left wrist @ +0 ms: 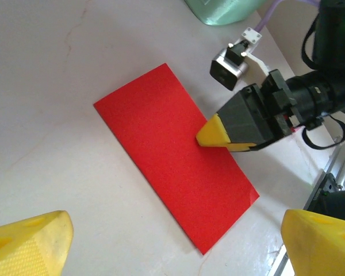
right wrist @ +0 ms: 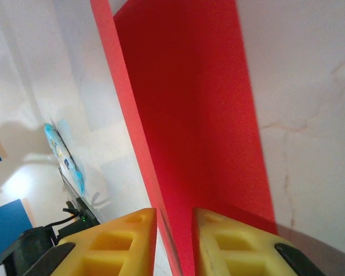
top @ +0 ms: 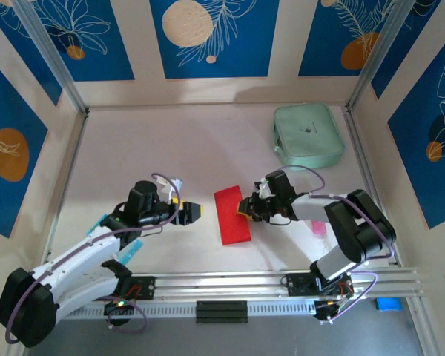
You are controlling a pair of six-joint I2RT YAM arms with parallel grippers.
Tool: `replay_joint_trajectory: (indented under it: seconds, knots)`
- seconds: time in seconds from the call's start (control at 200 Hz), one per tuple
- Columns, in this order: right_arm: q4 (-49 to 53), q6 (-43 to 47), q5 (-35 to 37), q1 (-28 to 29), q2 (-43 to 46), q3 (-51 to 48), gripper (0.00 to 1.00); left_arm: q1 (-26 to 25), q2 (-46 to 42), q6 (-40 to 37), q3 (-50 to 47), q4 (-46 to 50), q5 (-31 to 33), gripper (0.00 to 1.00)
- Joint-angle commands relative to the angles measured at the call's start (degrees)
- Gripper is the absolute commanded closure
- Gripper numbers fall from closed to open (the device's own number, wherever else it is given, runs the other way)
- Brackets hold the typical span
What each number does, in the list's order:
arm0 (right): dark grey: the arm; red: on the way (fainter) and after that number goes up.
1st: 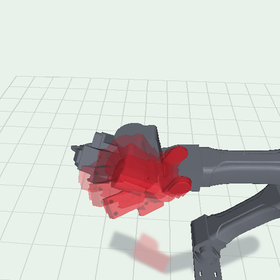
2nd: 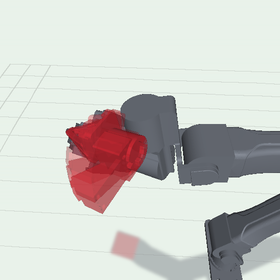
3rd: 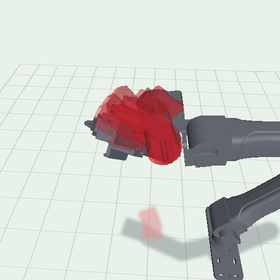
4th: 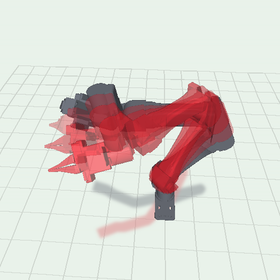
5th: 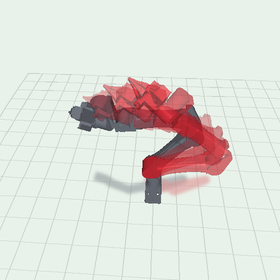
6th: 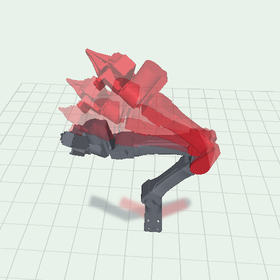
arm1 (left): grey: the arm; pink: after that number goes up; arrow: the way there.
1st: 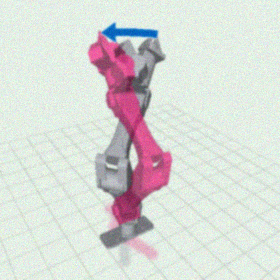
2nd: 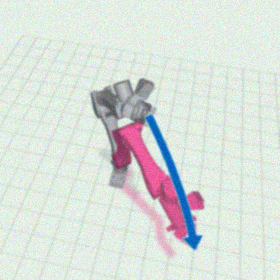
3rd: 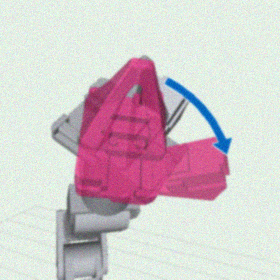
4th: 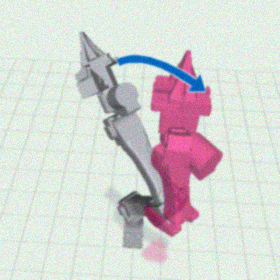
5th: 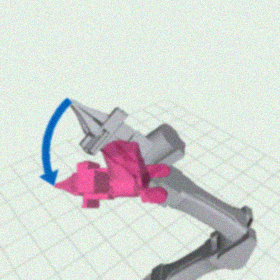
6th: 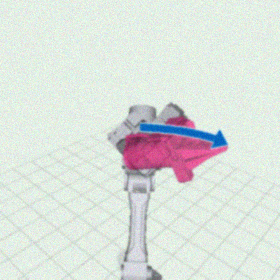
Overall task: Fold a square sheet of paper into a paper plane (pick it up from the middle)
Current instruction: Fold the triangle a second time at the center of the table.
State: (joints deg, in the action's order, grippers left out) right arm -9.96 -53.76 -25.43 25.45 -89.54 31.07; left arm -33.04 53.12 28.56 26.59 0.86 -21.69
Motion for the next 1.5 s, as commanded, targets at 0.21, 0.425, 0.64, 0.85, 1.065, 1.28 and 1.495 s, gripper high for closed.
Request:
replay_joint_trajectory:
  seconds: [0.21, 0.425, 0.64, 0.85, 1.065, 1.28, 1.495]
  knots:
    - [-5.7, 1.0, -5.7, -2.3, -5.4, 2.7, 0.93, -4.0, -0.8, 2.1, -0.8, 1.7, -1.2, 0.14]
    - [-5.8, -1.5, -0.8, -3.7, -4.8, 3.8, 0.94, -4.3, 2.8, -0.5, 0.7, -3.6, 1.1, 0.10]
    - [-3.2, 0.1, -3.3, -5.6, -6.1, 6.7, 0.91, -7.4, 12.9, -7.4, 8.8, -2.0, 1.6, 0.17]
    - [-2.9, 1.2, -9.2, -5.6, -7.7, 8.0, 0.85, -16.9, 20.8, -14.9, 16.1, 5.2, 7.8, 0.24]
    - [-2.3, 1.2, -8.5, -4.4, -8.9, 8.0, 0.87, -25.1, 26.2, -20.9, 19.4, 9.7, 17.6, 0.24]
    - [-1.4, 1.2, -9.2, -4.7, -9.0, 8.7, 0.86, -33.4, 34.5, -27.1, 25.4, 14.1, 28.3, 0.20]
    - [-1.1, 0.9, -9.3, -4.6, -9.6, 9.4, 0.83, -36.1, 39.5, -30.0, 27.9, 13.0, 36.9, 0.14]
